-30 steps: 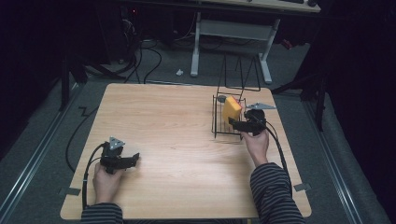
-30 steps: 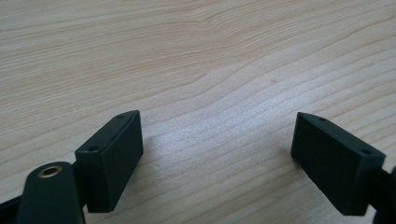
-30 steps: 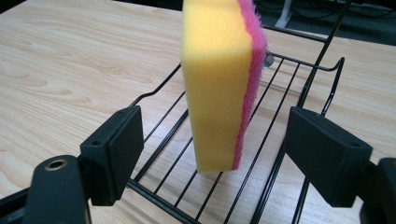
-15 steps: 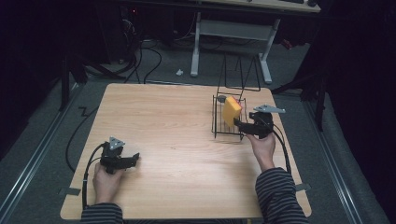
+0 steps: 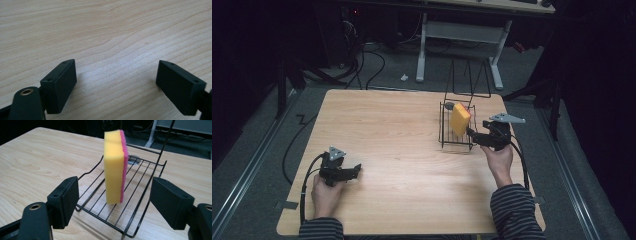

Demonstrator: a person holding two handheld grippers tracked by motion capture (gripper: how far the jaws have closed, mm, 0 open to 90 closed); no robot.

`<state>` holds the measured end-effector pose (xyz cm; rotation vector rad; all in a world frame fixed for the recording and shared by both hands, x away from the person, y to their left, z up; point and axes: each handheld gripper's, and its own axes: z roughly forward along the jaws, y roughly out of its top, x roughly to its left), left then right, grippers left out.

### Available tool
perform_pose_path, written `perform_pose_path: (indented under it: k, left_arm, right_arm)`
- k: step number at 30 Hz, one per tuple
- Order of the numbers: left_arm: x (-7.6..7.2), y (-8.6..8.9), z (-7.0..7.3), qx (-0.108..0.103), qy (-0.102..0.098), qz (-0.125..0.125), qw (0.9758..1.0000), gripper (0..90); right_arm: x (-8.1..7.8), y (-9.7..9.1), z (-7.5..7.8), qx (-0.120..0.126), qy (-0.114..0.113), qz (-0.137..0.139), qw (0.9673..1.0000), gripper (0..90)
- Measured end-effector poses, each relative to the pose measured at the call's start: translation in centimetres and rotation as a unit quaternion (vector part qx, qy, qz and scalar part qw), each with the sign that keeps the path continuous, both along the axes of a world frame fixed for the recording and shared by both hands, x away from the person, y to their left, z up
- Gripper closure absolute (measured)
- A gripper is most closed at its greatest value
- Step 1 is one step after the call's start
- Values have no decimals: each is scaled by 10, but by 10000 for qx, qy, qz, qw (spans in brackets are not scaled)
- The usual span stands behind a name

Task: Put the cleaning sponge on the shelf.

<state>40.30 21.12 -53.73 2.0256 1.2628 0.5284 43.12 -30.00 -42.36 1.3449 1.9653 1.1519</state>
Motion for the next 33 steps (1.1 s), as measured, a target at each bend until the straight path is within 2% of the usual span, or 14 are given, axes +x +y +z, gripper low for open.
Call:
perform_pose_path:
  k: [10,16,18,21,24,31,33]
  left_arm:
    - [0,0,0,-1,2,-3,10000,173]
    - [0,0,0,-4,17,-9,10000,173]
    - [0,0,0,-5,2,0,10000,173]
    - [0,0,0,-4,19,-10,10000,173]
    - [0,0,0,-5,18,-8,10000,173]
    - [0,0,0,0,2,-2,10000,173]
    - [0,0,0,-5,1,2,10000,173]
  right_arm:
    - [-10,-3,9,-10,-55,-29,10000,249]
    - [-19,-8,16,52,-235,-30,9997,264]
    - [-24,-11,16,115,-312,-71,9994,272]
    - [-28,-15,15,119,-243,-107,9996,270]
    - [-33,-18,15,177,-339,-124,9992,270]
    - [-48,-24,17,190,-366,-131,9991,270]
    - [-53,-25,19,234,-445,-113,9987,270]
